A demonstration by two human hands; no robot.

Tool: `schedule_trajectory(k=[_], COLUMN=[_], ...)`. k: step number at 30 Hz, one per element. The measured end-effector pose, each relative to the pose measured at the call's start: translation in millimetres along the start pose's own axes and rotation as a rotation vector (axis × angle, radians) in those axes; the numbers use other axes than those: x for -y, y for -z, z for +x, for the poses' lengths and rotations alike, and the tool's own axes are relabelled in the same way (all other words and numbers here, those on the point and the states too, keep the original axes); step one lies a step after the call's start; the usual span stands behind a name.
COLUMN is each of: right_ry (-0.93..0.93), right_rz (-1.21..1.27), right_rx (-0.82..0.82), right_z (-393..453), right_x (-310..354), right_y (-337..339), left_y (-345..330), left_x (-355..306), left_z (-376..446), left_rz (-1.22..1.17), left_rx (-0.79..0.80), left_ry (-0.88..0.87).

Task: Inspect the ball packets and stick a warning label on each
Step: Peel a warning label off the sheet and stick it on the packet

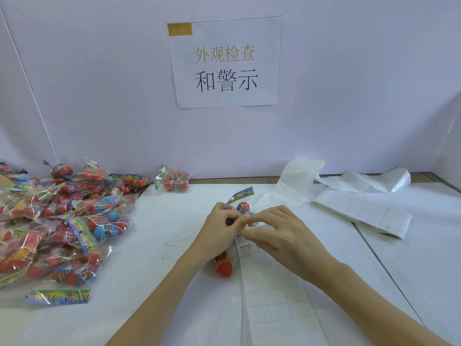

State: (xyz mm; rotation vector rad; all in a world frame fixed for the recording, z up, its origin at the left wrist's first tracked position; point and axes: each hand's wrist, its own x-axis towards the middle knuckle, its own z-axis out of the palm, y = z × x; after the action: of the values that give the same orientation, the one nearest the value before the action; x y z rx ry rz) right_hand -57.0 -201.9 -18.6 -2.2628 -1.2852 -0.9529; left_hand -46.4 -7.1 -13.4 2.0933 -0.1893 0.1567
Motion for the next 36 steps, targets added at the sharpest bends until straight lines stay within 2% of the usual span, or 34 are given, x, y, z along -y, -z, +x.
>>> schedule_trajectory(k=[5, 15, 24, 26, 30, 33, 36], right_ry=[-0.163, -0.114, -0.076, -0.144, -0.414, -0.602, -0.707], right_rz=[0.123, 0.024, 0.093, 0.215, 0.402, 0.538, 0.647], right_rx=[0.083, 0.052, -0.017, -0.104, -0.343, -0.38, -0.389], right_z=[-2, 1, 2, 6, 16, 17, 18], right_x=[6, 6, 10, 15, 11, 2, -6], right_y=[-5, -4, 2, 5, 15, 23, 30], left_y=[1, 3, 1, 1, 11, 21, 19], left_x=[2, -4, 2, 1, -4, -7, -9], left_z=[1, 1, 3, 2, 2, 3, 2], left_rz=[-0.003, -0.082, -0.084, -0.117, -0.291, -0.477, -0.605], left_rx=[0.021, 0.036, 0.015, -0.024, -0.175, -0.171, -0.134], left_ry=[0.022, 0.055, 0.076, 0.06, -0.019, -0.111, -0.111])
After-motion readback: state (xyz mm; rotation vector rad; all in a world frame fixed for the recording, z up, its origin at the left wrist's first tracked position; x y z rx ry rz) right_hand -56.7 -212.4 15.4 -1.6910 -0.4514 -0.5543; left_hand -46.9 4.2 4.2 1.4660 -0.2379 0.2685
